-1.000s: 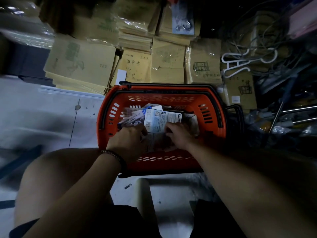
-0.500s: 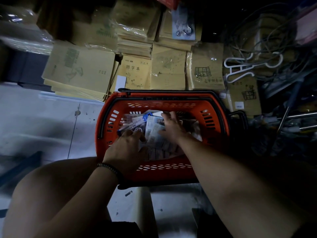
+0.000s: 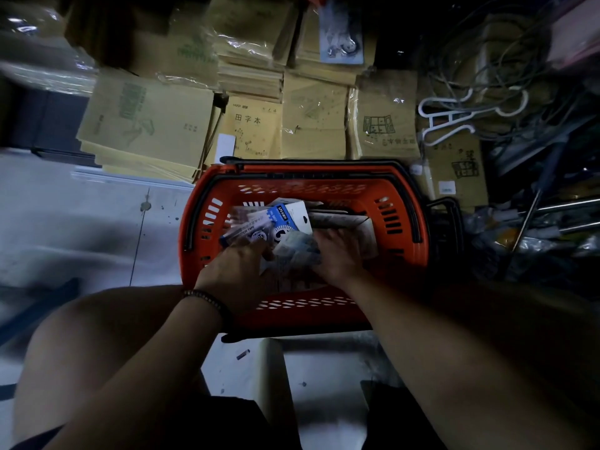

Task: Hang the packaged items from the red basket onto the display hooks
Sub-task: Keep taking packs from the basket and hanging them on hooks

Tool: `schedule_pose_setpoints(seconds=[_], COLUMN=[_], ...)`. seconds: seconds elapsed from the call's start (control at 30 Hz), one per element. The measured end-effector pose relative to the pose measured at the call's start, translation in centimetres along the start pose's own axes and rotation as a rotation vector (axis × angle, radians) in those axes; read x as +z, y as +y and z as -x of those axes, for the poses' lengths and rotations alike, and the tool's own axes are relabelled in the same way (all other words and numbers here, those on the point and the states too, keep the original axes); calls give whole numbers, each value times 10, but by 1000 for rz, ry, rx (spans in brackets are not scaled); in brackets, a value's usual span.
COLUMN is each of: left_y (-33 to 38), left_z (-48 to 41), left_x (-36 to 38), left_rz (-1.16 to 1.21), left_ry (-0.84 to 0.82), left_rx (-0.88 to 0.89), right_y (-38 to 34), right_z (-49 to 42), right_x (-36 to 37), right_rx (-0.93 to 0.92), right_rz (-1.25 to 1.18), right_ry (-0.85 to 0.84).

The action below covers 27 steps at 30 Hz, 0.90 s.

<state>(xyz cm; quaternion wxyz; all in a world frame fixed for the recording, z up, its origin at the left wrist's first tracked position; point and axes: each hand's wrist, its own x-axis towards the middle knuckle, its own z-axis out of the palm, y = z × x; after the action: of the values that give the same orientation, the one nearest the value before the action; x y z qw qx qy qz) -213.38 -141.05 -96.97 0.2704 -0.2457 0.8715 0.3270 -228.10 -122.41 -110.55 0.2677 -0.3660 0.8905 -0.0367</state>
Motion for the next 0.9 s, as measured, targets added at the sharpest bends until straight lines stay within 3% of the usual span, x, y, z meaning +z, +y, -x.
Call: schedule_pose_setpoints(seconds=[0.13, 0.23, 0.47, 0.57, 0.63, 0.7, 0.9], left_y=[4, 3, -3, 11, 16, 24, 82], left_z=[1, 1, 3, 11, 19, 29, 77], left_x=[-4, -5, -22, -24, -25, -30, -77], left_rz=[-7, 23, 317, 732, 1117, 1379, 1629], left_ry=[-17, -23, -4, -82, -261, -400, -417], left_rx=[3, -21, -179, -278, -411, -436, -185], right_y=[2, -3, -12, -20, -30, -39, -66], right_z=[9, 18, 35, 47, 61, 78, 137], right_x=[-11, -23, -75, -116, -145, -174, -245], right_rx=[20, 5, 2, -14, -18, -47, -231], right_rz=[-269, -285, -306, -348, -425, -510, -542], right_ry=[-91, -129, -11, 97, 176, 266, 428])
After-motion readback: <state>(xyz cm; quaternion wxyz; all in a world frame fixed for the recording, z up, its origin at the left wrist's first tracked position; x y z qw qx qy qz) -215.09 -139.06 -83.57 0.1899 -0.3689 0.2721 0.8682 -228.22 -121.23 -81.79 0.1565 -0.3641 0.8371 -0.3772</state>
